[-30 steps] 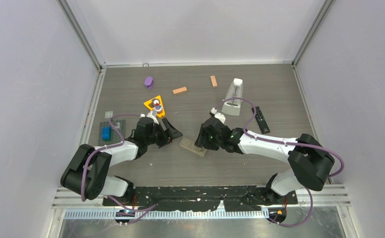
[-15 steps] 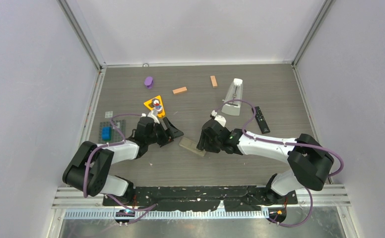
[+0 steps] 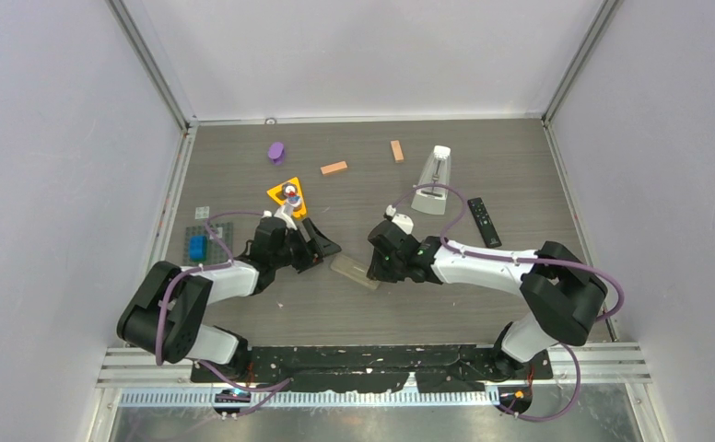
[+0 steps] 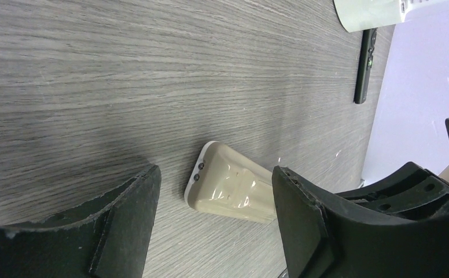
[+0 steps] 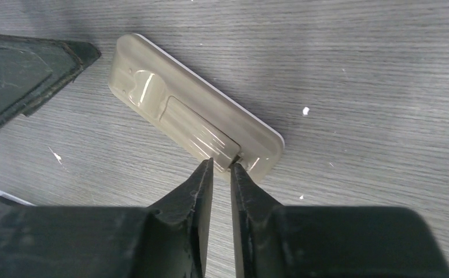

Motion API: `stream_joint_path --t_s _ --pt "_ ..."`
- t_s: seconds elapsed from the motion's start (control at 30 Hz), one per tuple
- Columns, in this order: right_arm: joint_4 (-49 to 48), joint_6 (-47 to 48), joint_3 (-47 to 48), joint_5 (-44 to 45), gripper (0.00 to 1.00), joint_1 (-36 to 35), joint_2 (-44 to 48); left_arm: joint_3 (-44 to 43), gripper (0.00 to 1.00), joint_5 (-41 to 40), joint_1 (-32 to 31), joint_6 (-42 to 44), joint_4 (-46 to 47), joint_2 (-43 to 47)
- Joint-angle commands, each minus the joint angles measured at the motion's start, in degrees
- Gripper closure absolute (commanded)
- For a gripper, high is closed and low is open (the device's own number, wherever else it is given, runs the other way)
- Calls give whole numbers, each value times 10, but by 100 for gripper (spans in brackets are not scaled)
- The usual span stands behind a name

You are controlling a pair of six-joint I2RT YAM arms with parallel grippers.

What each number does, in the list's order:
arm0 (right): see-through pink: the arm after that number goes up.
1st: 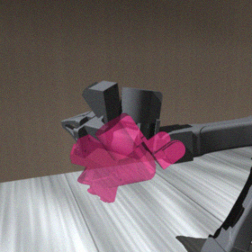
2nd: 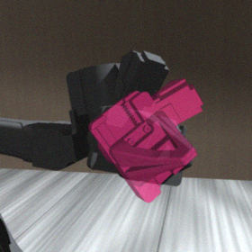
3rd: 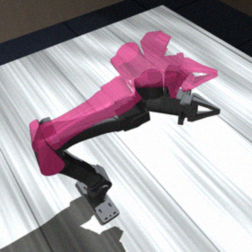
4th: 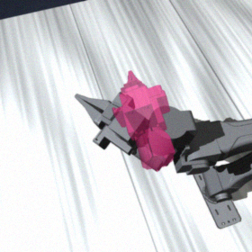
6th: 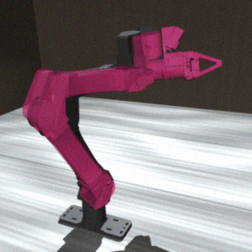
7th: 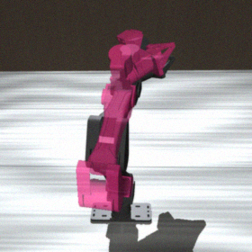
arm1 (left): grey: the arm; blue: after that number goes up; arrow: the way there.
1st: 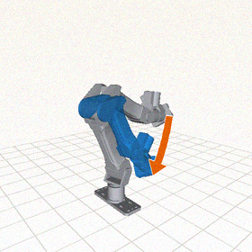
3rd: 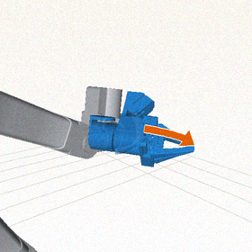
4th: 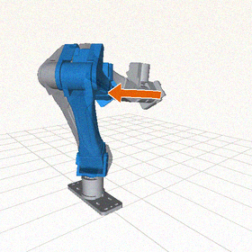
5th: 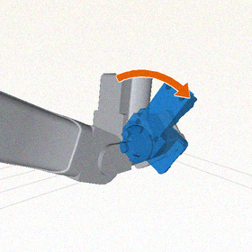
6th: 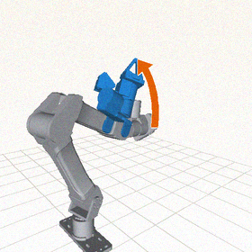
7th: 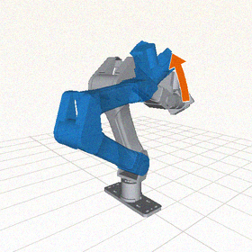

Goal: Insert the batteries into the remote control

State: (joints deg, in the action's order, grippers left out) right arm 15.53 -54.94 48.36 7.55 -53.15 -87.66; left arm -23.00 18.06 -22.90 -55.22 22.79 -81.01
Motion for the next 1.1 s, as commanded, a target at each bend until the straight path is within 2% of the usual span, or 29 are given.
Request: stream_joint_path --t_s 0.0,0.5,0.83,1.0,1.07 --pt "-7 7 31 15 79 -3 -12 15 28 2 -4 4 -15 -16" --pt "0 24 43 14 84 -4 -40 16 29 0 -4 4 -16 -10" --pt "58 65 73 30 91 -5 -81 18 29 -12 -4 2 -16 4" --pt "67 116 114 44 87 -5 -57 5 29 -47 -4 22 -82 65" --pt "68 158 141 38 78 -4 -51 -6 28 -74 -4 37 -127 114"
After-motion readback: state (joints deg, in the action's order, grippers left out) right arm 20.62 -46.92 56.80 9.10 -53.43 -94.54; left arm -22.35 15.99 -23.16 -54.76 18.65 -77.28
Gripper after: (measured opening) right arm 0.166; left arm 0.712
